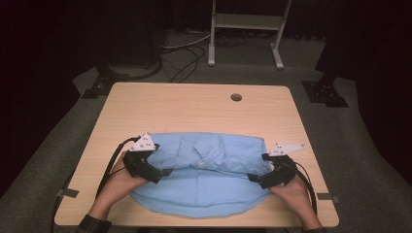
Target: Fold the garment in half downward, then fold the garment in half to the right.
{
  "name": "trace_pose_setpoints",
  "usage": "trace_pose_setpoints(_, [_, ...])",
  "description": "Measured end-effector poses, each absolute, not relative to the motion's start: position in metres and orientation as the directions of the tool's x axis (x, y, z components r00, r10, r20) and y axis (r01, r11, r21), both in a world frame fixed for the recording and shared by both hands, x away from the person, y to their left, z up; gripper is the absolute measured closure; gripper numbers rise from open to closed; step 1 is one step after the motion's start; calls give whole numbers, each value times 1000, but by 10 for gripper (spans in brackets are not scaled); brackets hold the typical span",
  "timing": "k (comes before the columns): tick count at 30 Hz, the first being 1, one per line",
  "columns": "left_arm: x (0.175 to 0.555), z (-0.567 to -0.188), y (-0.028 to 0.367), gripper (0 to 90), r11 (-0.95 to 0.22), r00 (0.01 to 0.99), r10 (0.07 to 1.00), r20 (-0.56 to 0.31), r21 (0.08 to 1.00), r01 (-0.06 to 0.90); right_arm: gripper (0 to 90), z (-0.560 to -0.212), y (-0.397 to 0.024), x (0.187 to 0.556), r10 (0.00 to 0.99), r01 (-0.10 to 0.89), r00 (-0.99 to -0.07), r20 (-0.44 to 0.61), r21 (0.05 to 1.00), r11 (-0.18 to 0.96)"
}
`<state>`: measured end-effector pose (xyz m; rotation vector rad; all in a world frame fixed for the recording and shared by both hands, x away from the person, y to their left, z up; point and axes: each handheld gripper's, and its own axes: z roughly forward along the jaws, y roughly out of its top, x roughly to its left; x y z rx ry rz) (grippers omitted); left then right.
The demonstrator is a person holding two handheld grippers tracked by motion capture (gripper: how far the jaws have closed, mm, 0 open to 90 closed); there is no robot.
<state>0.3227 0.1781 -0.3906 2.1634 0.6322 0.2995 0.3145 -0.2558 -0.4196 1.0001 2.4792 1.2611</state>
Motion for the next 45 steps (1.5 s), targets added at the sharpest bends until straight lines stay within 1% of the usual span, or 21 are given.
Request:
trace_pose_setpoints(18, [333, -395, 158, 0, -576, 874, 487, -12, 748, 331, 0, -420, -233, 328, 592, 462, -796, 128, 760, 457])
trace_pose_setpoints(29, [347, -404, 149, 0, -581, 873, 486, -38, 732, 356, 0, -418, -215, 338, 572, 452, -811, 124, 754, 476])
trace_pose_setpoints(33, [353, -404, 145, 0, -600, 874, 485, -33, 714, 360, 0, -419, -206, 344, 560, 455, -817, 138, 750, 480])
trace_pose_setpoints(36, [357, -401, 142, 0, -598, 875, 483, -30, 719, 354, 0, -418, -199, 348, 547, 453, -824, 146, 750, 483])
trace_pose_setpoints(45, [367, -409, 132, 0, -630, 885, 462, -62, 679, 377, 0, -421, -177, 362, 508, 450, -843, 176, 748, 488])
